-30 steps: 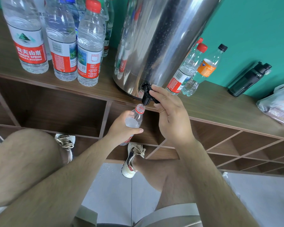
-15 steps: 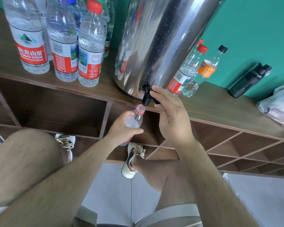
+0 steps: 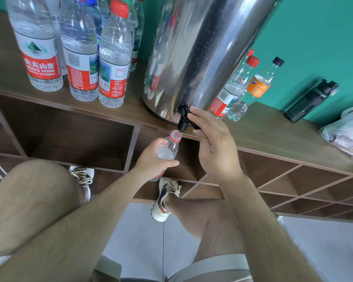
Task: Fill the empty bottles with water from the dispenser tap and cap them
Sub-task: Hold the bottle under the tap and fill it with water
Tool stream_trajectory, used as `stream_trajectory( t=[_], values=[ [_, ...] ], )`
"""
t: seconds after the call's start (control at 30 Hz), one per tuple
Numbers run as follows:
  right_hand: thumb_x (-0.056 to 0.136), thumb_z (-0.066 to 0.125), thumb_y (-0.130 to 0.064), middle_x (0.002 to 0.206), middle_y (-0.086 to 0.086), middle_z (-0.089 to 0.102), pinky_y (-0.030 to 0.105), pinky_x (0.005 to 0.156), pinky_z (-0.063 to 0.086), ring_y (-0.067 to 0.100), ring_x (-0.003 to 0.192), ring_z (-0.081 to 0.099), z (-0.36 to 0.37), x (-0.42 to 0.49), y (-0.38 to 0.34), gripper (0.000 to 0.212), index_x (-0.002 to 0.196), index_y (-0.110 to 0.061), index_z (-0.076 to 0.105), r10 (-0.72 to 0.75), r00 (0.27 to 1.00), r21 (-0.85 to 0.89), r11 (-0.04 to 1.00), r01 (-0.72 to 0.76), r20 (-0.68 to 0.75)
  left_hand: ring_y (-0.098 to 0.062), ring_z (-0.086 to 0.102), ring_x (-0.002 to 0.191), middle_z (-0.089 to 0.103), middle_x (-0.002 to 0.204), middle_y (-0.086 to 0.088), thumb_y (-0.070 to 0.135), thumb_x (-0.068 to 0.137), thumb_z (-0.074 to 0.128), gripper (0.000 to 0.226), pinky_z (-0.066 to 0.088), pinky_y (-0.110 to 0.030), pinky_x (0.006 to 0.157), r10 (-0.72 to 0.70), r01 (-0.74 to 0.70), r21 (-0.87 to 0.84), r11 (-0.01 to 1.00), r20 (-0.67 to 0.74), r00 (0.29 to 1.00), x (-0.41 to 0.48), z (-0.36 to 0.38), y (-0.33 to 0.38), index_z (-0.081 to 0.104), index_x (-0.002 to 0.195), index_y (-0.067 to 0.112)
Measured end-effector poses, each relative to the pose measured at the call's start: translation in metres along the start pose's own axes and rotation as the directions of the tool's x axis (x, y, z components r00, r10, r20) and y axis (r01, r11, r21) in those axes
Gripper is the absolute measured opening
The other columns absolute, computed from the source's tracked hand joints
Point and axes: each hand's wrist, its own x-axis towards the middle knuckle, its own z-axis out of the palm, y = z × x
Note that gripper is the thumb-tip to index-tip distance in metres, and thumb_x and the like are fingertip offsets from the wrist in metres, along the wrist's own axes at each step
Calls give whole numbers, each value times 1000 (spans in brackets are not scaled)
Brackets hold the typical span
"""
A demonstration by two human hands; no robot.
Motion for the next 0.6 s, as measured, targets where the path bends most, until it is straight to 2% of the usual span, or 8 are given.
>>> stream_trajectory(
  t=[0.17,0.37,0.5,0.6],
  values=[
    [91,51,23,146,9,61,5,107,34,33,125,61,0,0,1,53,134,-2,67,1,1000,12,1000,-1,-1,-11,52,120,54,136,12,37,76,89,79,47,-35,102,-2,2,-9,1000,3,1000,-1,-1,0,44,140,33],
    [95,51,15,145,7,62,10,109,36,28,126,61,1,0,3,46,133,-4,68,-12,1000,32,999,13,-14,-11,53,119,55,135,11,35,76,89,78,45,-30,96,8,-8,-38,999,2,1000,-3,-1,2,44,140,32],
    [98,49,10,142,6,64,17,108,42,23,125,61,-1,3,2,41,130,-5,70,-22,999,44,999,23,-41,-10,52,121,54,136,12,36,77,89,79,46,-31,99,6,-6,-30,1000,6,1000,-2,-1,3,44,141,32],
    [98,48,8,140,3,66,20,112,39,19,127,61,-1,7,4,40,128,-6,71,-18,999,32,999,20,-48,-12,53,121,55,136,11,36,76,89,79,47,-34,103,1,-1,-28,1000,9,1000,-1,-1,3,44,140,34]
  ],
)
